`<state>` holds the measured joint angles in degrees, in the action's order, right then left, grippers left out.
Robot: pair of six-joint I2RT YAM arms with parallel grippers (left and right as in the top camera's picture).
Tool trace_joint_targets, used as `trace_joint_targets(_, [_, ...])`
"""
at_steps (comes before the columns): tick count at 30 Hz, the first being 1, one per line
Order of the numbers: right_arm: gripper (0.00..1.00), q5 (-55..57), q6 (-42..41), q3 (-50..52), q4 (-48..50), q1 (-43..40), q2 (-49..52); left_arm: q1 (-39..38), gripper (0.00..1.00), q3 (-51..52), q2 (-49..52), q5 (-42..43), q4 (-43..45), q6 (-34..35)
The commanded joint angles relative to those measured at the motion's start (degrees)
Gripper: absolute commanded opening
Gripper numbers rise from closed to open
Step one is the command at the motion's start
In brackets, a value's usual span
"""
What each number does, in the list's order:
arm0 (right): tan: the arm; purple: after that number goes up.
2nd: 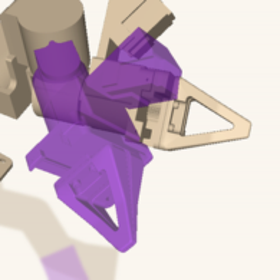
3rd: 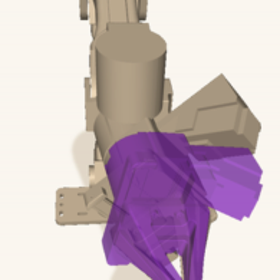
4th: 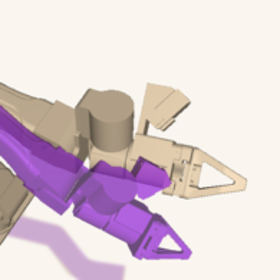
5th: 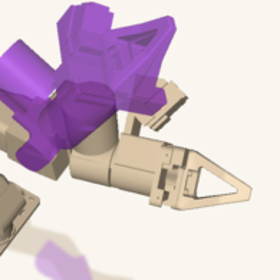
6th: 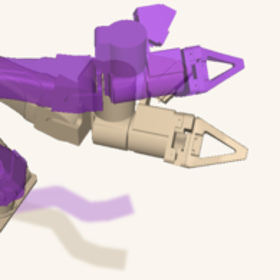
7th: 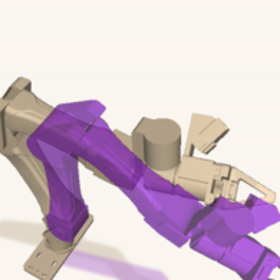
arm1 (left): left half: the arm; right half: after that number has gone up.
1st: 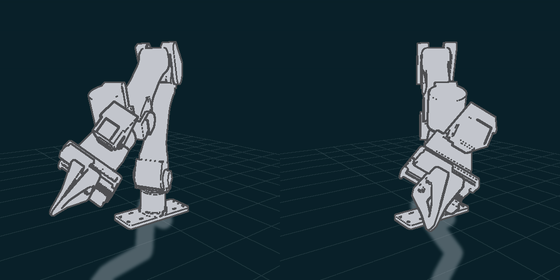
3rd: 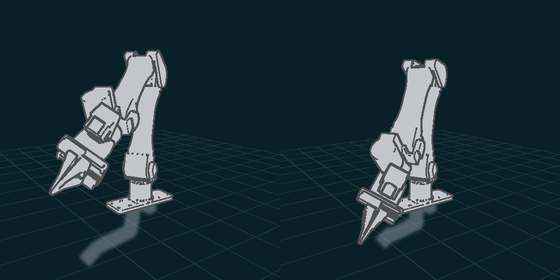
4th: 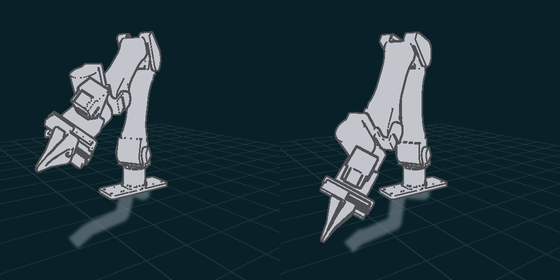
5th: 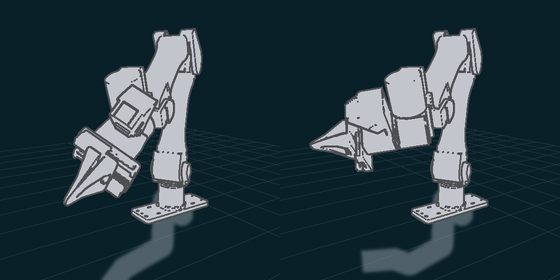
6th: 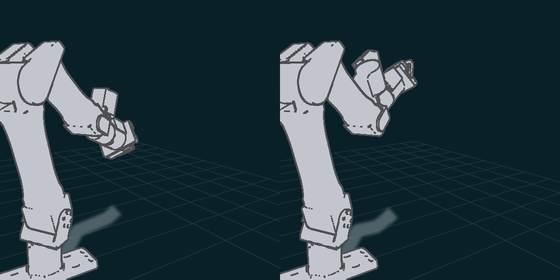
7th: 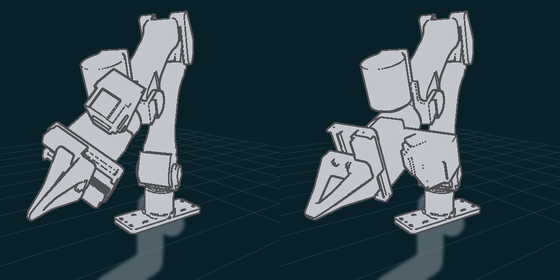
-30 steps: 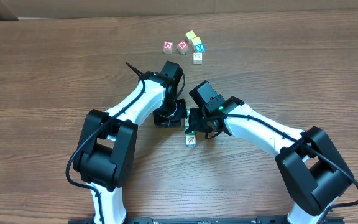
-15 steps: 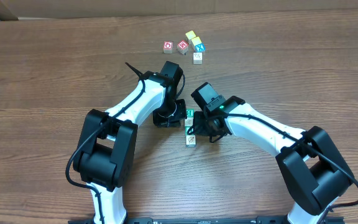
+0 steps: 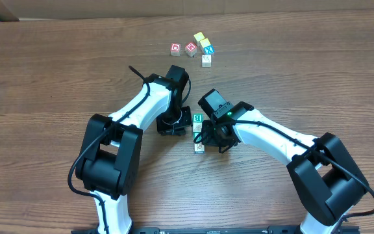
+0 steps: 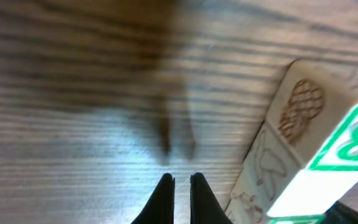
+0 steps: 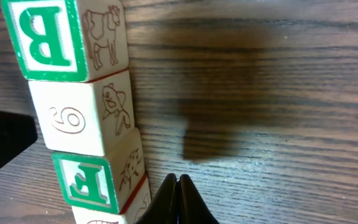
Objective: Flip 5 blocks
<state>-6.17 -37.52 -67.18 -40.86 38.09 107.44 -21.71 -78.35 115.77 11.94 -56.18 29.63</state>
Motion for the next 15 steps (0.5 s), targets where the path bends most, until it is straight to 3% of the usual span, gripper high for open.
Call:
trace_joint_targets(1, [0.04, -0.3, -0.4, -1.4, 0.1, 0.2, -1.3, 0.1, 0.04, 0.3, 0.7, -0.3, -0.9, -0.9])
trace_joint_targets(15, [0.04, -3.0, -0.4, -1.4, 1.9, 0.2, -1.3, -0.5, 0.04, 0.3, 0.7, -0.3, 0.2, -0.9])
